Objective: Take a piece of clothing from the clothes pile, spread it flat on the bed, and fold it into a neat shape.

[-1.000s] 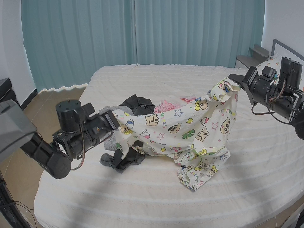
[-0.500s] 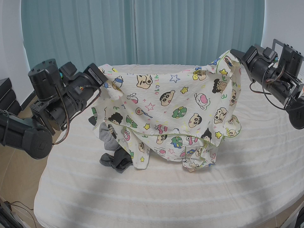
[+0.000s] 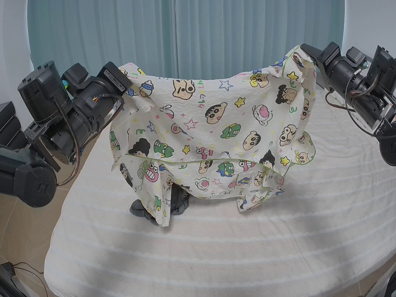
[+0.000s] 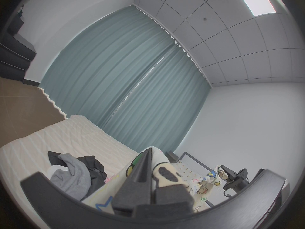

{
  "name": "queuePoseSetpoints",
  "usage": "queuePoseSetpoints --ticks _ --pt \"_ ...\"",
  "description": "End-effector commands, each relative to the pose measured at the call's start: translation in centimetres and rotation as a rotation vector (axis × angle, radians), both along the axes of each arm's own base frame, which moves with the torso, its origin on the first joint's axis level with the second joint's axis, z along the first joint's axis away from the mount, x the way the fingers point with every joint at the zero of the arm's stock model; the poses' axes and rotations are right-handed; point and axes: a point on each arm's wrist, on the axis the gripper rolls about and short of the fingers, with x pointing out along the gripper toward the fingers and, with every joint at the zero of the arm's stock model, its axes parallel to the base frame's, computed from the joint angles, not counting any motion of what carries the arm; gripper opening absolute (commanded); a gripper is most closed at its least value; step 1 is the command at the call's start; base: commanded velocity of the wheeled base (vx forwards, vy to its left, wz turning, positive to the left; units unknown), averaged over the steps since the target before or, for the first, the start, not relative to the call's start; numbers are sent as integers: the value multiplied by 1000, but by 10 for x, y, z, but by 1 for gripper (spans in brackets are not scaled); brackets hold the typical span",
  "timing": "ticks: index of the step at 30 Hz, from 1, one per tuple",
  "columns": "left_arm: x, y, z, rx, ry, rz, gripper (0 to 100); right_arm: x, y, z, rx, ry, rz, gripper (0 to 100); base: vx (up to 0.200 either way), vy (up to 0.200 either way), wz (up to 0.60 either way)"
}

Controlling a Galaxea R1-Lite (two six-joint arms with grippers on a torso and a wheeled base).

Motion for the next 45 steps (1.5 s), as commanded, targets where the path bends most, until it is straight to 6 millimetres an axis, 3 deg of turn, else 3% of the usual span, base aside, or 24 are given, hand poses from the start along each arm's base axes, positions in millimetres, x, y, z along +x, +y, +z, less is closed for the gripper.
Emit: queuePoseSetpoints --ticks 1,6,12,20,29,34,45 --pt "11 -2 -17 29 42 41 0 -3 3 -18 -14 54 9 0 0 0 0" --pt "3 -4 -43 82 72 21 0 -5 8 -26 10 68 13 0 0 0 0" --pt "-9 -11 -59 116 128 -22 0 -2 7 -30 6 80 -2 0 0 0 0" --pt "-13 -10 -55 109 117 -25 0 -6 7 -44 -15 126 15 0 -100 0 0" --pt "-31 -5 -57 119 130 -37 0 -21 5 -42 -17 124 25 0 -200 0 0" --pt "-36 -2 -54 114 121 -39 0 -31 6 -32 -10 96 42 0 -200 0 0" --pt "-48 3 -45 107 104 -47 0 -50 4 -10 -50 84 110 0 0 0 0"
